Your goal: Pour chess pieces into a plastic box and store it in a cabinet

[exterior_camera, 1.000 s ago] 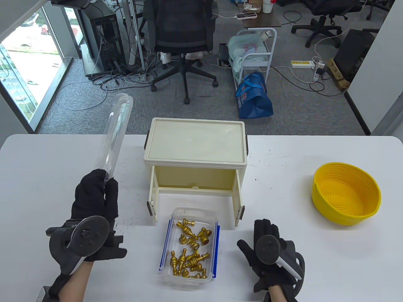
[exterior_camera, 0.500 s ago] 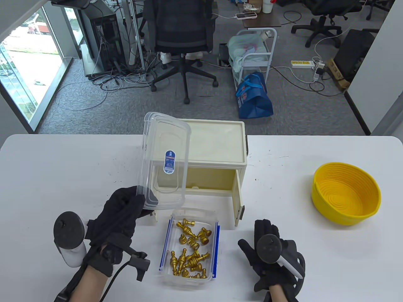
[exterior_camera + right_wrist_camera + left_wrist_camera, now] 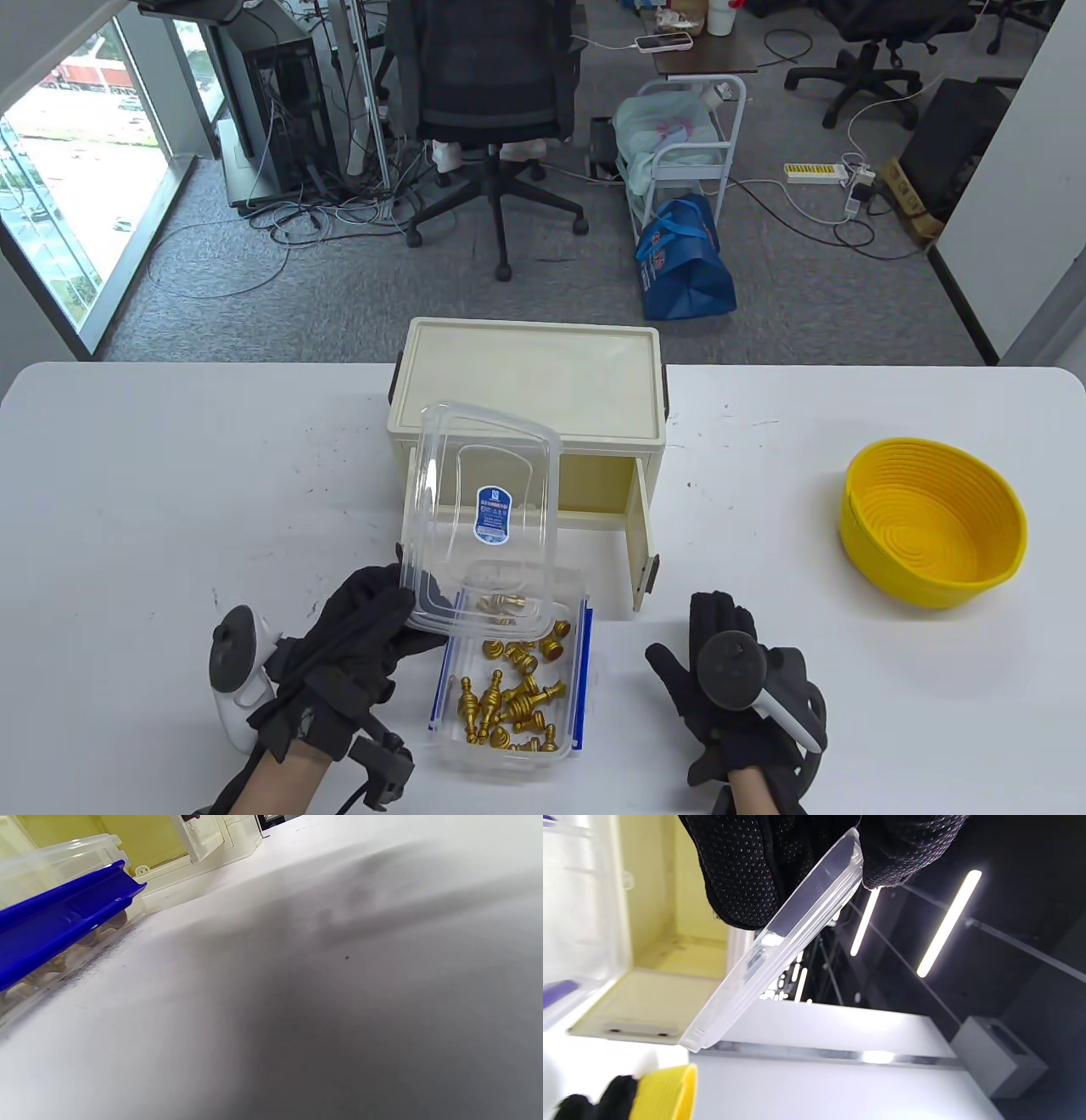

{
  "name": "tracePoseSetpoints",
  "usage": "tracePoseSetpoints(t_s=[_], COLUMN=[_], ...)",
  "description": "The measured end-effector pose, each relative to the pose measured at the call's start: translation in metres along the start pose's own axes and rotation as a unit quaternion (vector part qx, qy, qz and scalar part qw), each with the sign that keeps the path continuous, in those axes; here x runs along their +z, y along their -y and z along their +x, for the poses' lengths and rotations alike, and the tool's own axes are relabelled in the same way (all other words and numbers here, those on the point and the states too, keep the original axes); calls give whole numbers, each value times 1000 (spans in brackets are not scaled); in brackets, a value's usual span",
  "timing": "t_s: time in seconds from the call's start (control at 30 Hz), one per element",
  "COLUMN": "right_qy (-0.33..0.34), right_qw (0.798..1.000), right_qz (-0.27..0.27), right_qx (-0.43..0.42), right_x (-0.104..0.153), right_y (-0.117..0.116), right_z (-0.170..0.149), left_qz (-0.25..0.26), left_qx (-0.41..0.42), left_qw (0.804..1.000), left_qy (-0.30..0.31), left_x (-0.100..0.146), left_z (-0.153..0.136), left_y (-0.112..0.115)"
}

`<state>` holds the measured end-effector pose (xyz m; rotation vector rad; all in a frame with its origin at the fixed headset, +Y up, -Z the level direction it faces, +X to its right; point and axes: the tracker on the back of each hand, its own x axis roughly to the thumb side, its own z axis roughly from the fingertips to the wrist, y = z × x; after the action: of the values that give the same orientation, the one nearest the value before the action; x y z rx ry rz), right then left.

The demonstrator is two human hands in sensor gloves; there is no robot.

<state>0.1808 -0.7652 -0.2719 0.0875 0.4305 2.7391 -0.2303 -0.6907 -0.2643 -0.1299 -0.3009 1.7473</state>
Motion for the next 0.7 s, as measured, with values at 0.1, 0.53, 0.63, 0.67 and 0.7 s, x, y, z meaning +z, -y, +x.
tracePoseSetpoints(t_s=[0.1, 0.53, 0.63, 0.67, 0.7], right_qy=[1, 2, 1, 0, 2], right_qw=[1000, 1000, 1000, 1000, 1000], right_qz=[0, 7, 5, 0, -3], right_qx=[0, 6, 9, 9, 5], right_x=[0, 0, 0, 1, 2], right_y=[0, -1, -1, 0, 1], right_z=[0, 1, 2, 2, 3], left_qz=[-24, -60, -58, -58, -58], left_qx=[-7, -11, -9, -10, -5], left_qw=[999, 991, 990, 989, 988], left_qy=[-24, -118, -131, -135, -140], left_x=[6, 26, 28, 30, 31], left_z=[-12, -58, -64, -67, -69], left_y=[-1, 4, 5, 4, 4])
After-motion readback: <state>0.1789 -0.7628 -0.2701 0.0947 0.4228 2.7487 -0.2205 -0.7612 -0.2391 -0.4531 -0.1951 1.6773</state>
